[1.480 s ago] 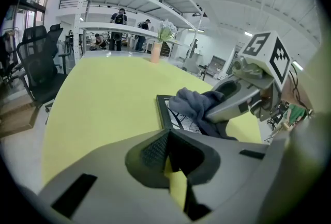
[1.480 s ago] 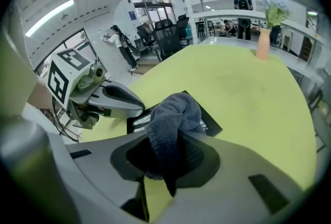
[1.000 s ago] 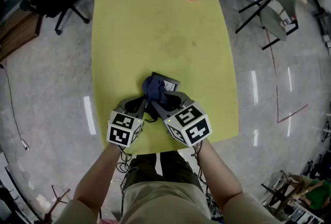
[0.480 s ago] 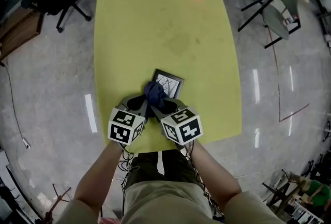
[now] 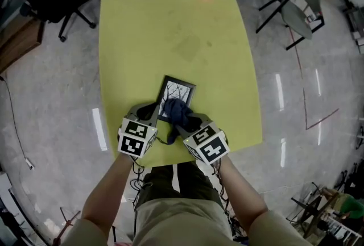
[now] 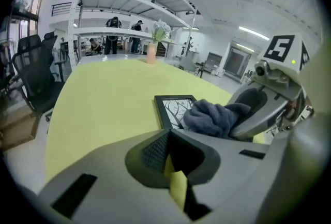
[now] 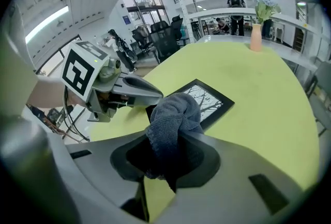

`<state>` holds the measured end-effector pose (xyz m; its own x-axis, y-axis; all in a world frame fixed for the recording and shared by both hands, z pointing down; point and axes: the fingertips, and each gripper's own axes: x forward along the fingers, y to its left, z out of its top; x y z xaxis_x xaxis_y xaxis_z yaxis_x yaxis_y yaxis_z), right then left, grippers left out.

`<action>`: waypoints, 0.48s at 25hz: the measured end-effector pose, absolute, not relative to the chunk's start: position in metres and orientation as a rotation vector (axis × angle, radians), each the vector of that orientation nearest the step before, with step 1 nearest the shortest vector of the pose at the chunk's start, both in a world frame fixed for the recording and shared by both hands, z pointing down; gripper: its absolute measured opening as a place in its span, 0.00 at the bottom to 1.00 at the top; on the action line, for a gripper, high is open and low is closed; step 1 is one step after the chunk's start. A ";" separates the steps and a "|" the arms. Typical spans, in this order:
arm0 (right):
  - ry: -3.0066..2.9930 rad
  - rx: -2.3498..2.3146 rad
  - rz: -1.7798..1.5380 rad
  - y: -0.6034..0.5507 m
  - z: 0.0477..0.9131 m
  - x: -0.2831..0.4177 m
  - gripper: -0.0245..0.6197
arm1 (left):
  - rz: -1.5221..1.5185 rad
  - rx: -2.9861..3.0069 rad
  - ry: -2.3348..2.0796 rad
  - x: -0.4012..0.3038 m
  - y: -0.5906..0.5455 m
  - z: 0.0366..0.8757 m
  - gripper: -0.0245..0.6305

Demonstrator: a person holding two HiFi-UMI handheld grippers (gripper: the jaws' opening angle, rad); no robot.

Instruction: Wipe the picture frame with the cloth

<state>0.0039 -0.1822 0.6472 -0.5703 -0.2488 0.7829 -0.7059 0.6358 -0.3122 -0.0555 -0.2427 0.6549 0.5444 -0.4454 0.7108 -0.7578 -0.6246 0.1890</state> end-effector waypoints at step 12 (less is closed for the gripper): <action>-2.075 1.023 0.780 -0.196 0.600 0.081 0.20 | 0.909 2.219 -1.012 -0.065 -0.243 0.645 0.05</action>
<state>0.0809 -0.1956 0.6001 -0.4548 -0.4224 0.7840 -0.8342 0.5102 -0.2091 -0.0653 -0.2431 0.6447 0.4925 -0.4367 0.7528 -0.7952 -0.5773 0.1854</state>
